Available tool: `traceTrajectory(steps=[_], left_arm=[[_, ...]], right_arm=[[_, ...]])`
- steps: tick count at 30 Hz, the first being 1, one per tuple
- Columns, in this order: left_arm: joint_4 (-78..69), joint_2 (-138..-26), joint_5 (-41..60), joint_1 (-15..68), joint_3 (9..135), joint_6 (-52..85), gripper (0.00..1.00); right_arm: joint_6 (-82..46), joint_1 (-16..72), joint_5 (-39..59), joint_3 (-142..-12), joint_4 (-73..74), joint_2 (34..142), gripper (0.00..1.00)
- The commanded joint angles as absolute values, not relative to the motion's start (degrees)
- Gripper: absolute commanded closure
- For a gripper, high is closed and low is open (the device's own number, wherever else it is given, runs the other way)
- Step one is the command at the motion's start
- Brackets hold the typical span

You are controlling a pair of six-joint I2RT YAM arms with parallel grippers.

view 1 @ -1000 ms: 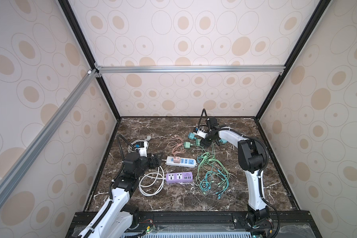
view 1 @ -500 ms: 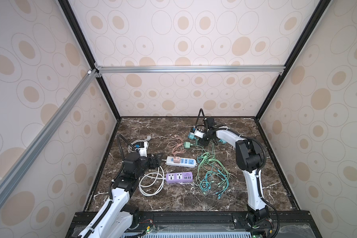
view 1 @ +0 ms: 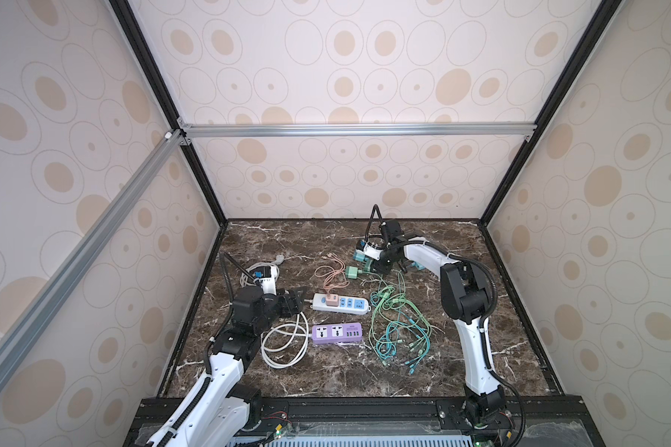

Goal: Insert the plug
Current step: 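Lower the right gripper onto a light-green charger and close on it, then lift the light-green charger with the right gripper while the left gripper approaches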

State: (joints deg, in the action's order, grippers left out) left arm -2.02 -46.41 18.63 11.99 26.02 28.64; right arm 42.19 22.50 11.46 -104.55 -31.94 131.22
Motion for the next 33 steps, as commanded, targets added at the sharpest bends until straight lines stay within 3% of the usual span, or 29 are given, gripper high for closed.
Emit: traceTrajectory(steps=[1,22,33], left_arm=[[-2.18,-45.36,19.05,11.87,28.04,27.51,0.16],[-3.89,-44.78,23.54,11.87,28.64,29.59,0.16],[-15.34,-49.82,42.66,12.14,29.40,34.87,0.18]], right_arm=[[40.43,22.76,10.43,-102.27,-31.30,127.83,0.73],[24.60,21.80,11.54,-85.27,-16.69,102.04,0.82],[23.48,24.97,16.98,-68.48,-8.09,82.25,0.82]])
